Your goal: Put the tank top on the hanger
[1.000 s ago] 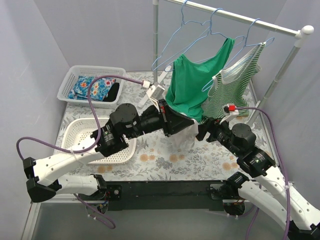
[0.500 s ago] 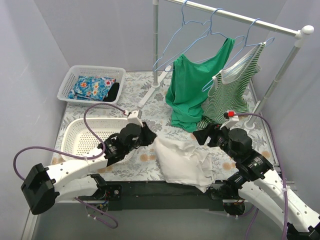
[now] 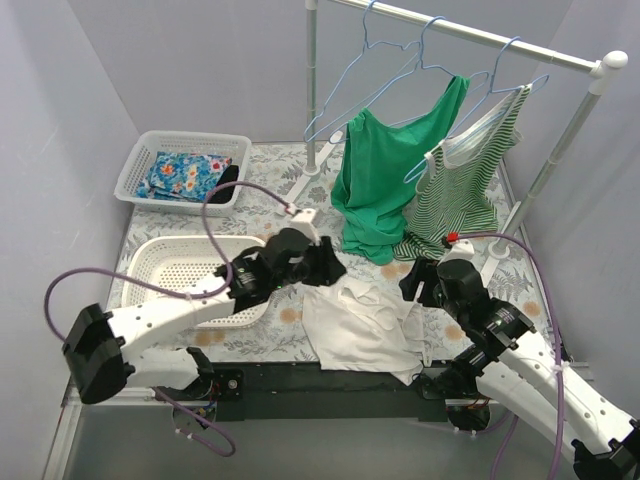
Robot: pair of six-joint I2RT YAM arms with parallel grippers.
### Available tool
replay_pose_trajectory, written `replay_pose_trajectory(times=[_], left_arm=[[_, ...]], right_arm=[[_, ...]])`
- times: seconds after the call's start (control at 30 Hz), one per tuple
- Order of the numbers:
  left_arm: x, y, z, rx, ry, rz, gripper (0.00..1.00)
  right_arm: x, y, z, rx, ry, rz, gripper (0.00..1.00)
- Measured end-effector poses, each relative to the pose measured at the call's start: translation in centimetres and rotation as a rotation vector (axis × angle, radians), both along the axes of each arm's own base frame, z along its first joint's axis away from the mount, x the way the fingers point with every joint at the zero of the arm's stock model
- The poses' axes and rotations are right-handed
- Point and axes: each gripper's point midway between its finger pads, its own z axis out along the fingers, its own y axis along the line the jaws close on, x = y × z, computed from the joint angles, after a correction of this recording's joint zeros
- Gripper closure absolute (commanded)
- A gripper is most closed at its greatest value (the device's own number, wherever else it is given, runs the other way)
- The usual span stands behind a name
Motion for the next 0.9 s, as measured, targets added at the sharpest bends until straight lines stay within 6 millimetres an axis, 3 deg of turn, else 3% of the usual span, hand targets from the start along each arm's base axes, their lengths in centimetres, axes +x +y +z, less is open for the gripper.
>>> replay_pose_trajectory(times=[0.1, 0.23, 0.33, 0.43, 0.63, 0.9], left_arm=[[-2.8, -5.3, -0.5, 0.053, -0.007, -0.155, 0.68], [-6.3, -10.1, -4.0, 0.16, 0.011, -0.294, 0.7], [-7.6, -11.4, -7.1, 0.239, 0.028, -0.345, 0.69], [-8.0, -12.5, -8.8, 0.292, 0.027, -0.37, 0.66], [-8.5, -15.1, -9.7, 0.316, -0.002, -0.417, 0.66], [-8.8, -16.3, -11.7, 0.365, -0.013, -0.455, 0.67]], right_arm=[[0.1, -1.2, -0.6, -0.031, 0.019, -0.057, 0.22], [0.6, -2.6, -1.7, -0.071, 0.058, -0.128, 0.2], [1.2, -3.9, -2.4, -0.086, 0.094, -0.185, 0.2], [1.7, -5.2, -3.0, -0.077, 0.136, -0.24, 0.2], [2.9, -6.8, -3.4, -0.011, 0.18, -0.29, 0.2], [3.5, -5.9, -2.8, 0.057, 0.167, -0.245, 0.2]])
